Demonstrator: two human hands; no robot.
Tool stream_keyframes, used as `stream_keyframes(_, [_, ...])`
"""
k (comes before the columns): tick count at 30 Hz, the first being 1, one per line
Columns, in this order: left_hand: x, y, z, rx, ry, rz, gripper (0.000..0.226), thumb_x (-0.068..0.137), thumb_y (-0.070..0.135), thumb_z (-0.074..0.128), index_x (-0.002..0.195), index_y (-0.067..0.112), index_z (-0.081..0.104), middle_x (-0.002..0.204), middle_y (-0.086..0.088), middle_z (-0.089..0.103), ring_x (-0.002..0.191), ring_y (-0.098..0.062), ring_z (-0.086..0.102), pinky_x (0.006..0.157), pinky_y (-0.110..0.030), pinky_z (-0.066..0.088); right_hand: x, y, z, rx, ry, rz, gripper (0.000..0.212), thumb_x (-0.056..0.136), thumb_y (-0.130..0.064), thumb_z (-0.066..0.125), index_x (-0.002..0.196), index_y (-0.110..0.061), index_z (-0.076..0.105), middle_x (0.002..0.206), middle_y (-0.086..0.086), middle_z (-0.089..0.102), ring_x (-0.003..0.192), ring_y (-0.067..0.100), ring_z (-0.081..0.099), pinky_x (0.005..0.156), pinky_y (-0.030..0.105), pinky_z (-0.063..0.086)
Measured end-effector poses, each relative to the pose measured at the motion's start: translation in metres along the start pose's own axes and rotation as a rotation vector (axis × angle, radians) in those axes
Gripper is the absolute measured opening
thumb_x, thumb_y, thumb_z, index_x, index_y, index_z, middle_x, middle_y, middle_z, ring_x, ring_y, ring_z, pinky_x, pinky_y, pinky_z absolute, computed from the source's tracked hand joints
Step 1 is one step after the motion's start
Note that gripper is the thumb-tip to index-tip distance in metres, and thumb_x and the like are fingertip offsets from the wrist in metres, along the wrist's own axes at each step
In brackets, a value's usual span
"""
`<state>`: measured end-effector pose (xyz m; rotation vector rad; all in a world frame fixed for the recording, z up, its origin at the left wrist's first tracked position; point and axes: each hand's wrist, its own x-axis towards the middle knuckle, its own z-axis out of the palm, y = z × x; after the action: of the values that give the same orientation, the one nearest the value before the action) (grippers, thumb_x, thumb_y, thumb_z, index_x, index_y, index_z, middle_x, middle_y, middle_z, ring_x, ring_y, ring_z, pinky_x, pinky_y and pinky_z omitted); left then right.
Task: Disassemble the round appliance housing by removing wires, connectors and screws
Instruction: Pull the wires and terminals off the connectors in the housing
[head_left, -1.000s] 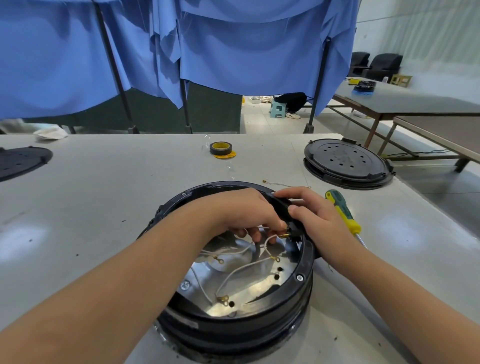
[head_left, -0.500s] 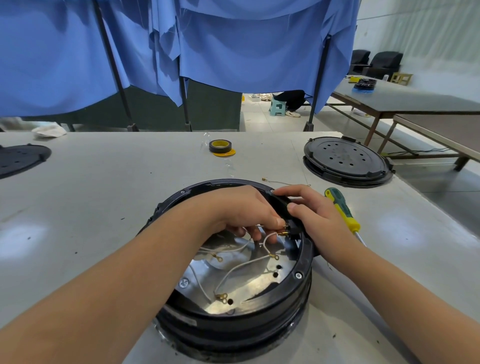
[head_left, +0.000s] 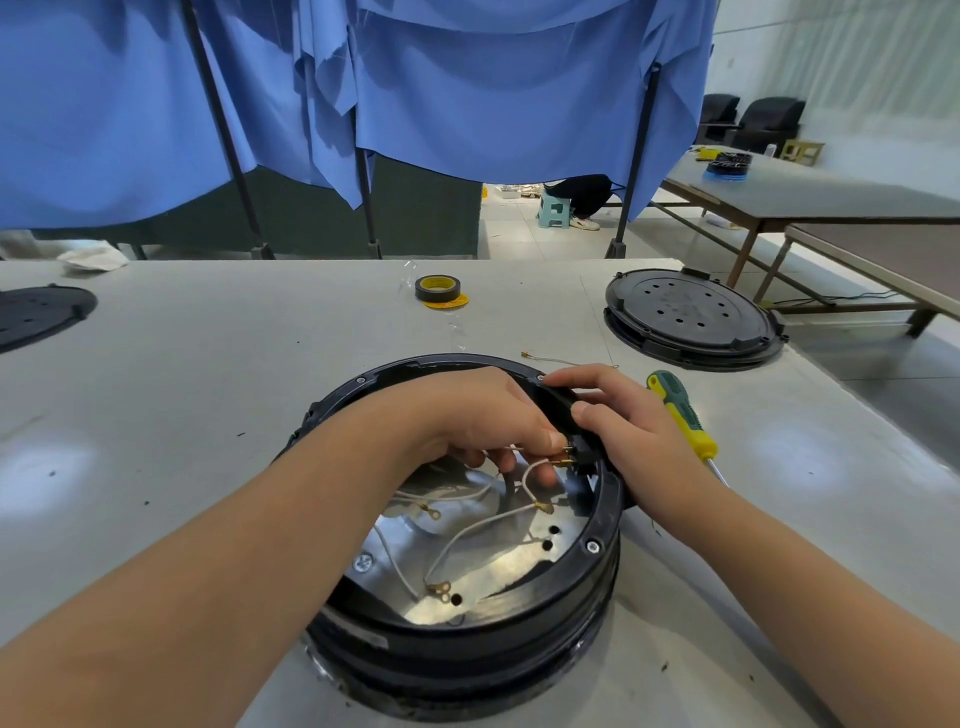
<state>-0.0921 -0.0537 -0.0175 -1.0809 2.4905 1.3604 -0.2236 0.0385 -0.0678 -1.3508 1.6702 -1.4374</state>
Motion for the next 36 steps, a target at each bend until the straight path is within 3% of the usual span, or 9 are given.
stream_keyframes(7, [0.003,0.004,0.001,0.034,0.023,0.008,0.014,0.092,0.023,0.059,0.085,0.019,0.071,0.067,0.01,0.072,0.048,0.003,0.055,0.052,-0.017,0.038,0.0,0.001,-0.001,-0.003,0.001,-0.001,0.034,0.092,0.002,0.045,0.107,-0.021,0.065,0.108,0.006,0.067,0.098,0.024,0.065,0.089,0.046,0.053])
stream_keyframes(15, [0.002,-0.002,-0.002,0.056,0.005,0.035,0.018,0.091,0.027,0.06,0.081,0.024,0.074,0.072,0.013,0.073,0.046,0.004,0.05,0.054,-0.018,0.039,0.0,0.0,-0.001,0.003,-0.003,-0.009,0.033,0.092,0.003,0.044,0.108,-0.018,0.065,0.108,0.007,0.066,0.097,0.022,0.064,0.084,0.034,0.051])
stream_keyframes(23, [0.005,0.013,-0.004,0.265,0.067,0.04,0.019,0.09,0.026,0.059,0.087,0.018,0.077,0.065,0.015,0.069,0.042,0.003,0.05,0.048,-0.014,0.042,0.0,0.0,0.0,0.014,-0.002,-0.007,0.034,0.092,0.005,0.043,0.107,-0.016,0.065,0.109,0.008,0.066,0.1,0.024,0.064,0.092,0.043,0.051])
stream_keyframes(29, [0.004,-0.004,-0.004,-0.014,-0.052,0.023,0.026,0.093,0.023,0.06,0.071,0.023,0.074,0.066,0.012,0.07,0.043,-0.003,0.04,0.046,-0.018,0.032,-0.001,0.0,0.001,0.016,0.012,-0.006,0.033,0.092,0.003,0.045,0.106,-0.019,0.066,0.11,0.005,0.066,0.1,0.023,0.064,0.093,0.044,0.05])
stream_keyframes(36, [0.005,0.017,-0.007,0.205,-0.062,-0.039,0.019,0.095,0.022,0.056,0.097,0.012,0.072,0.063,0.014,0.07,0.044,0.003,0.055,0.053,-0.02,0.037,-0.001,0.0,0.0,0.022,0.001,-0.007,0.033,0.092,0.005,0.044,0.108,-0.015,0.065,0.111,0.01,0.066,0.104,0.025,0.063,0.094,0.043,0.05])
